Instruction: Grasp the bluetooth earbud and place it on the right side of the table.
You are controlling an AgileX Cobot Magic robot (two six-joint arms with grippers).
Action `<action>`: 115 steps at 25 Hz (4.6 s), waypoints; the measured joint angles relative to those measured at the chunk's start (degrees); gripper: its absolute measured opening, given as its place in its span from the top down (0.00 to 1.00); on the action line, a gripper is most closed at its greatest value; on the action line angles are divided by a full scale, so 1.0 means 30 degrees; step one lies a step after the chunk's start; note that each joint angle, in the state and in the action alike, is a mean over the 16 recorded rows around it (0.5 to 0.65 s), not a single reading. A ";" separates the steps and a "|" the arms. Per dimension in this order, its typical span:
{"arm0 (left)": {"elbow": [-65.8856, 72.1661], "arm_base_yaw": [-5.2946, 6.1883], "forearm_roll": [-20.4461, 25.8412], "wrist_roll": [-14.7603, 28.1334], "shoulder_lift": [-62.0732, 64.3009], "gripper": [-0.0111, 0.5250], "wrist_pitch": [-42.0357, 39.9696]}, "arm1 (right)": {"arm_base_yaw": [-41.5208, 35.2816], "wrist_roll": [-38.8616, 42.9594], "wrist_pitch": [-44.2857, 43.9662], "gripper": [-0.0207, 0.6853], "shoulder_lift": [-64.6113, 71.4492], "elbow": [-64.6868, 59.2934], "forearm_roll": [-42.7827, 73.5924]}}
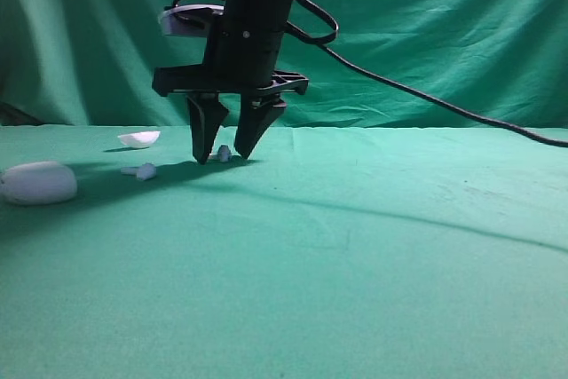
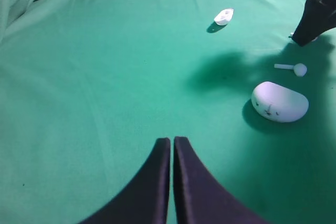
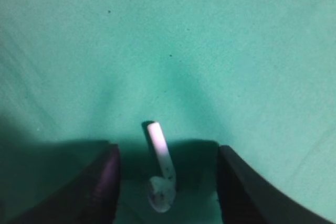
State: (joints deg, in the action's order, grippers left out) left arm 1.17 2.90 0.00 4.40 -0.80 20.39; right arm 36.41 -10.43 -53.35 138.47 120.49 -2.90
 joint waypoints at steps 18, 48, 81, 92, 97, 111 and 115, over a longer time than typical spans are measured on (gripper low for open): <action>0.0000 0.0000 0.0000 0.0000 0.0000 0.98 0.0000 | 0.0000 0.0383 -0.2017 0.84 0.0041 0.1805 -0.0022; 0.0000 0.0000 0.0000 0.0000 0.0000 0.98 0.0000 | -0.6153 0.5222 0.1754 0.83 -1.6564 -1.9325 0.3716; 0.0000 0.0000 0.0000 0.0000 0.0000 0.98 0.0000 | -0.7185 0.5415 0.8390 0.50 -1.3425 -2.3209 0.3612; 0.0000 0.0000 0.0000 0.0000 0.0000 0.98 0.0000 | -0.7185 0.5349 0.3831 0.58 -1.7279 -2.0535 0.2920; 0.0000 0.0000 0.0000 0.0000 0.0000 0.98 0.0000 | -0.7185 0.5242 0.1532 0.75 -2.1219 -1.9909 0.2451; 0.0000 0.0000 0.0000 0.0000 0.0000 0.98 0.0000 | -0.7185 0.4573 -0.0554 0.97 -3.5005 -2.4200 0.2027; 0.0000 0.0000 0.0000 0.0000 0.0000 0.98 0.0000 | -0.7185 0.4345 -0.0438 0.97 -3.8412 -2.5492 0.1897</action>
State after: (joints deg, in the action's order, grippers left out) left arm 1.17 2.90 0.00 4.40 -0.80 20.39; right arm 14.86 2.61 -54.67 23.23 44.02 2.79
